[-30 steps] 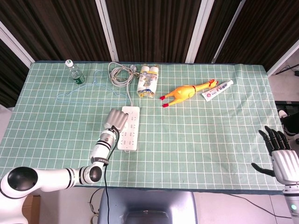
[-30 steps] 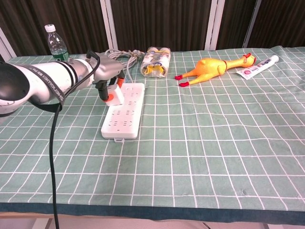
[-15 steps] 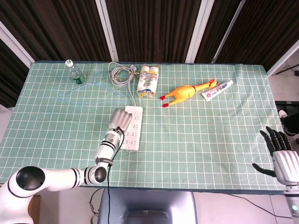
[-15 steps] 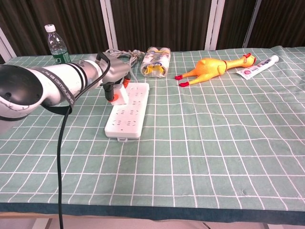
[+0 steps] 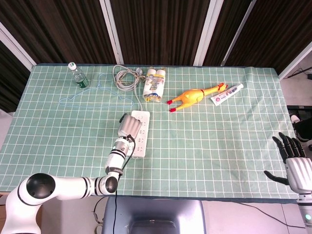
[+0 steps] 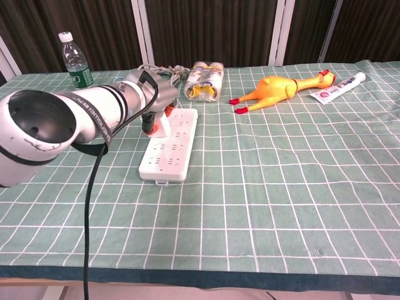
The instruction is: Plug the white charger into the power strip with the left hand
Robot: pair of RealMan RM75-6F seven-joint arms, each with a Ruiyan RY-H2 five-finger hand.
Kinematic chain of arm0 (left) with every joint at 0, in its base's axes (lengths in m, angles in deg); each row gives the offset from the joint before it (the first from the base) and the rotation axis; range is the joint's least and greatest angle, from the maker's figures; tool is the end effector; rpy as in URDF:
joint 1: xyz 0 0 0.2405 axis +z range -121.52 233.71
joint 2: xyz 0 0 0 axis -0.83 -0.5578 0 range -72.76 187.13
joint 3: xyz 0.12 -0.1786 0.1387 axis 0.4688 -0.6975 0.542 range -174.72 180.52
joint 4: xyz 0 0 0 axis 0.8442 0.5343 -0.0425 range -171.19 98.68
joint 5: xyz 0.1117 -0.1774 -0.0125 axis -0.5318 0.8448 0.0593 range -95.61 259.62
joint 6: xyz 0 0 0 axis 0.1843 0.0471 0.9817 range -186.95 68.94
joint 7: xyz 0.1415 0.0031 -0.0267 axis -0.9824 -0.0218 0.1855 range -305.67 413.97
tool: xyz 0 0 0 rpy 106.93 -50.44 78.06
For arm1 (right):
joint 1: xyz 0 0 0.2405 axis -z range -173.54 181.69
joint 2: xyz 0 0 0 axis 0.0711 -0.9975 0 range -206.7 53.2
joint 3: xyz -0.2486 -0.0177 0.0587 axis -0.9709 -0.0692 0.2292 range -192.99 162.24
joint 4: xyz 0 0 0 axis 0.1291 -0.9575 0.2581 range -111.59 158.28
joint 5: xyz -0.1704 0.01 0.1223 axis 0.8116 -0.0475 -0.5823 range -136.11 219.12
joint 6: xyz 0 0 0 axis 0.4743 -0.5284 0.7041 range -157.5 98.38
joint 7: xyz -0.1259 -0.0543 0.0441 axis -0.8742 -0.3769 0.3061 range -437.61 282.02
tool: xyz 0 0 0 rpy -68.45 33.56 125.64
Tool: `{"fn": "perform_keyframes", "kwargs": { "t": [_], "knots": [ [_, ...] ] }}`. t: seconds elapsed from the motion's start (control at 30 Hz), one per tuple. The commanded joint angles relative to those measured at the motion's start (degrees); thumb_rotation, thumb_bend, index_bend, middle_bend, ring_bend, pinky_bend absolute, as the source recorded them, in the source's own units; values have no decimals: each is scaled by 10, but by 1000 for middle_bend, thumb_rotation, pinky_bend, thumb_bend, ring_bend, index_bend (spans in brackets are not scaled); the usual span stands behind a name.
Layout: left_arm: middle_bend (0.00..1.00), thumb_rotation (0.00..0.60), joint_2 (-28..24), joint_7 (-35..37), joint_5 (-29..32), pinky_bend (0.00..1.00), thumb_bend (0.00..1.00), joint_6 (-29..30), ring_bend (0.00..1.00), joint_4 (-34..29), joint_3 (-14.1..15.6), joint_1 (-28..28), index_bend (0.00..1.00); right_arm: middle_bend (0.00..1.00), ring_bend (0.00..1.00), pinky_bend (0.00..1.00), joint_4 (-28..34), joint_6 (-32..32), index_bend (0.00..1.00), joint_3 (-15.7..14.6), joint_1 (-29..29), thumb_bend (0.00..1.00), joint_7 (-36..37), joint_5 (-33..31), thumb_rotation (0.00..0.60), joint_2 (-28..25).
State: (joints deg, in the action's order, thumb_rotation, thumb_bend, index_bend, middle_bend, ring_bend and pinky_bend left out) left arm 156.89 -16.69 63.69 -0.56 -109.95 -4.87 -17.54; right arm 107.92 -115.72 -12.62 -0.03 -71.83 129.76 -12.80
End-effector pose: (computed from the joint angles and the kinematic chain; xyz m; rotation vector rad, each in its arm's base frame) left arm -0.0453 0.4058 -0.0654 -1.9471 -0.3792 -0.3145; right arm -0.3334 -0.1783 0.1744 1.4025 -0.8559 0.9018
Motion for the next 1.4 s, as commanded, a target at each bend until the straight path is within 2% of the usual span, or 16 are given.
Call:
{"fn": "perform_keyframes", "kwargs": {
  "t": [0.03,0.13,0.23,0.5,0.6,0.7,0.8,0.9,0.97,1.03,1.13,1.2,1.3,1.4],
  "knots": [
    [427,570,-4,7,-6,463,441,5,382,-7,-4,4,311,48,0,115,0,-1,0,0,0,0,0,1,600,0],
    [315,540,-5,14,-8,450,428,6,298,-7,-9,7,186,47,0,116,1,-1,0,1,0,0,-1,1,600,0],
    [257,542,-8,17,-12,438,427,6,256,-8,-10,9,127,47,0,116,2,0,0,1,-1,0,-1,0,600,0],
    [193,542,-18,19,-8,402,428,6,197,-17,-12,16,59,47,0,116,3,-1,0,2,-1,0,-1,0,600,0],
    [127,540,-27,13,13,337,425,4,120,-31,-15,16,6,47,0,116,3,-1,0,3,-1,0,-1,1,600,-1],
    [59,543,-38,11,34,265,408,-2,47,-47,-19,17,0,47,0,116,3,-2,0,3,-1,0,-1,1,600,-1],
    [26,544,-47,30,30,232,406,-12,10,-60,-24,22,0,47,0,116,4,-1,0,3,-1,0,-2,1,600,-1],
    [18,541,-60,82,0,221,391,-17,5,-79,-38,36,0,47,0,116,4,-1,0,3,-2,0,-2,1,600,-1],
    [61,539,-68,172,-61,243,386,-22,50,-91,-65,62,10,47,0,116,4,-1,0,4,-2,0,-3,1,600,-2],
    [161,547,-64,307,-143,326,387,-21,152,-93,-101,101,98,47,0,116,5,-1,0,4,-2,0,-3,1,600,-2],
    [420,599,-41,500,-219,534,451,-12,389,-86,-152,151,399,47,0,116,5,0,0,3,-2,0,-4,1,600,-1],
    [561,600,-28,605,-222,623,550,-26,499,-85,-186,174,542,47,0,116,5,0,0,3,-2,0,-6,2,600,0],
    [760,600,-9,748,-196,732,781,-66,662,-80,-242,201,744,47,0,117,5,0,0,3,-3,0,-7,2,600,0],
    [871,600,-9,867,-174,785,903,-140,748,-76,-286,223,848,47,0,117,5,1,0,3,-3,0,-8,2,600,0]
  ]
}}
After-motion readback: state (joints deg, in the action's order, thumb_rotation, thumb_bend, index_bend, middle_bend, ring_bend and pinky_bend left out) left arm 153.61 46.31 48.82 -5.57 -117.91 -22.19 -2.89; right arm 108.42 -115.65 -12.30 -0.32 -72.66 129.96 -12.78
